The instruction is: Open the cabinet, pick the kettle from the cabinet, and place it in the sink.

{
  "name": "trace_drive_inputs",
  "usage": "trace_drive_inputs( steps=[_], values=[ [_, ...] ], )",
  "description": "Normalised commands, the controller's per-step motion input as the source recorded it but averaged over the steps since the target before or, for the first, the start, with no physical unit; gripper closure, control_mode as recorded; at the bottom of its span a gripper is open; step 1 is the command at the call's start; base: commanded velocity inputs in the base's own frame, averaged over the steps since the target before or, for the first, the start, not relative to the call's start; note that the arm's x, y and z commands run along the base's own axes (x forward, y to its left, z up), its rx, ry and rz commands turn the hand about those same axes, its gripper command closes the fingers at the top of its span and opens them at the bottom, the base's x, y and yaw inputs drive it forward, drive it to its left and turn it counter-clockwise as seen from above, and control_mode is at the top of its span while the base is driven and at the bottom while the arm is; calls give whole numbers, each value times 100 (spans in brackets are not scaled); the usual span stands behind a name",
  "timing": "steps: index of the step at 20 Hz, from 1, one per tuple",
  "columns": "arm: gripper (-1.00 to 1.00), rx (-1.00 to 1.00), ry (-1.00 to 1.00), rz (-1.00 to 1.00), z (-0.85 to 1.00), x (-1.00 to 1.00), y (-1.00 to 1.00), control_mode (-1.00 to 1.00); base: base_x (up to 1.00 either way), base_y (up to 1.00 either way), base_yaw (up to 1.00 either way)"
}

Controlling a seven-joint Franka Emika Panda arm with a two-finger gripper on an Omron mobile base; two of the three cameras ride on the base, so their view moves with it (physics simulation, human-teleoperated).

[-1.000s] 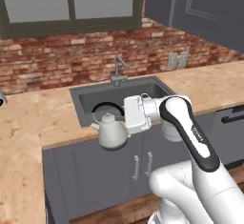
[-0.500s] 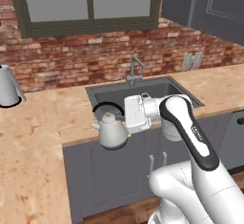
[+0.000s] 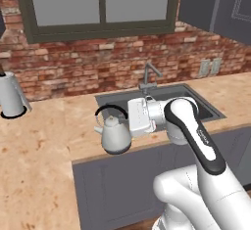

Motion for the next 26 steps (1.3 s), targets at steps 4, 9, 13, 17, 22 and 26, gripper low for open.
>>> trace_drive_inputs(
  steps=[4, 9, 13, 17, 22, 26],
  values=[
    [100, 0, 0, 0, 0, 0, 0, 100, 4, 39, 0],
    [100, 0, 0, 0, 0, 0, 0, 100, -5, 37, 0],
    [100, 0, 0, 0, 0, 0, 0, 100, 0, 46, -1],
    [100, 0, 0, 0, 0, 0, 0, 100, 3, 35, 0],
    [100, 0, 0, 0, 0, 0, 0, 100, 1, 25, 0],
    [100, 0, 0, 0, 0, 0, 0, 100, 0, 9, 0]
  ],
)
